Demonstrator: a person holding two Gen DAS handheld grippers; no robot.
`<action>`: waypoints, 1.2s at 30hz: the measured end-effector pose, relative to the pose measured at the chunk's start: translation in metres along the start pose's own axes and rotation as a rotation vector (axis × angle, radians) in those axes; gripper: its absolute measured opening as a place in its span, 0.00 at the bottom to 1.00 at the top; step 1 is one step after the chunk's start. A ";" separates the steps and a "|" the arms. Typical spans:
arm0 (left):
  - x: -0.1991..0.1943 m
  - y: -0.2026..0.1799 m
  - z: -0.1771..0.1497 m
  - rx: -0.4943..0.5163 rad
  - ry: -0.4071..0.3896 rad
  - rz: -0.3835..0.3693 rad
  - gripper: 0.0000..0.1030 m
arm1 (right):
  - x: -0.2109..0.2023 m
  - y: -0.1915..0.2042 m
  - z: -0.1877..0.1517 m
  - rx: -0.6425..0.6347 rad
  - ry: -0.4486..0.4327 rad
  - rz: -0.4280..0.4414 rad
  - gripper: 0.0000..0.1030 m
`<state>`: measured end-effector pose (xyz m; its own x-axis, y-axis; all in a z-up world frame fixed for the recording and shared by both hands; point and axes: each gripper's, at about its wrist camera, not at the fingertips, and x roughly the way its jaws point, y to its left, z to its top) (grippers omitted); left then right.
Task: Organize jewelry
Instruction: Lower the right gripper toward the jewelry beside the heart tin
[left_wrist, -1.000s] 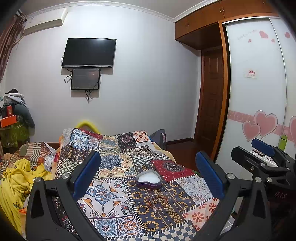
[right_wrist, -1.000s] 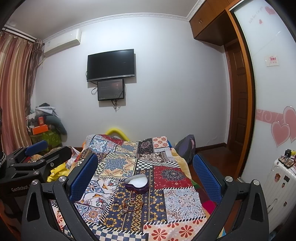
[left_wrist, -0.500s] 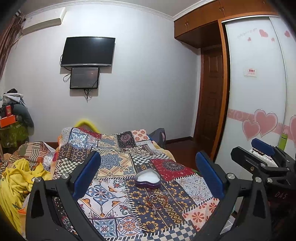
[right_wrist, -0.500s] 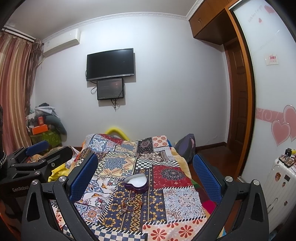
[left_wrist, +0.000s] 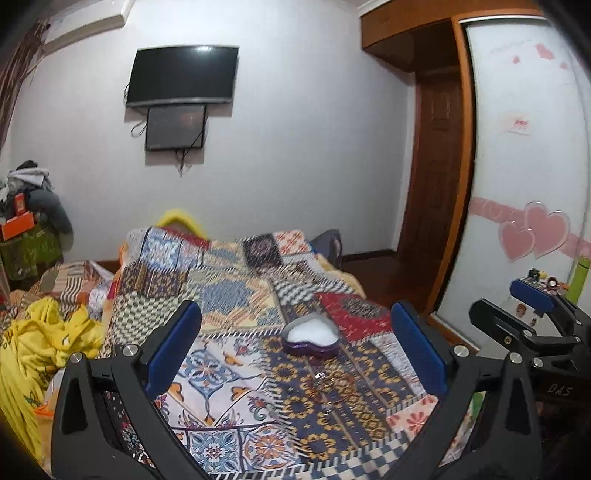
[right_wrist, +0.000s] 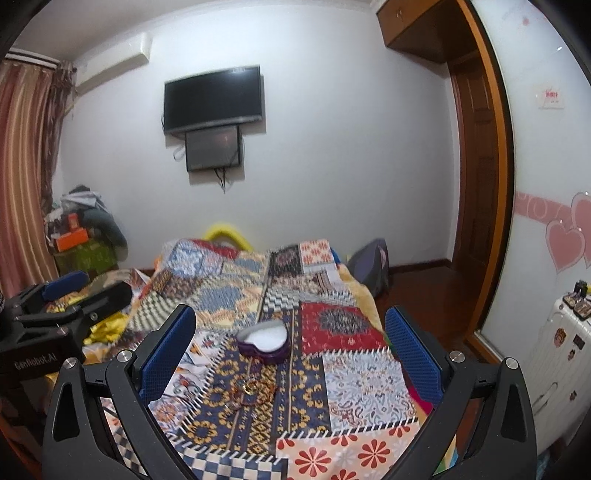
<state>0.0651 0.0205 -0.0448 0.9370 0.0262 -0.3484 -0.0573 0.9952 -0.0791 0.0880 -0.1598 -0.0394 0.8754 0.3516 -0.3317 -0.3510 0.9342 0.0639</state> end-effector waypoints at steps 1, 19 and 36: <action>0.006 0.003 -0.002 -0.003 0.015 0.009 1.00 | 0.006 -0.002 -0.003 0.000 0.021 -0.003 0.99; 0.111 0.040 -0.074 -0.013 0.427 -0.030 0.55 | 0.108 0.006 -0.084 -0.075 0.430 0.108 0.70; 0.127 0.009 -0.103 0.015 0.558 -0.188 0.39 | 0.135 0.019 -0.112 -0.151 0.528 0.235 0.10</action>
<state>0.1484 0.0227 -0.1858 0.6071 -0.2003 -0.7690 0.1008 0.9793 -0.1755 0.1623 -0.1010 -0.1886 0.4981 0.4344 -0.7505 -0.5929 0.8022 0.0708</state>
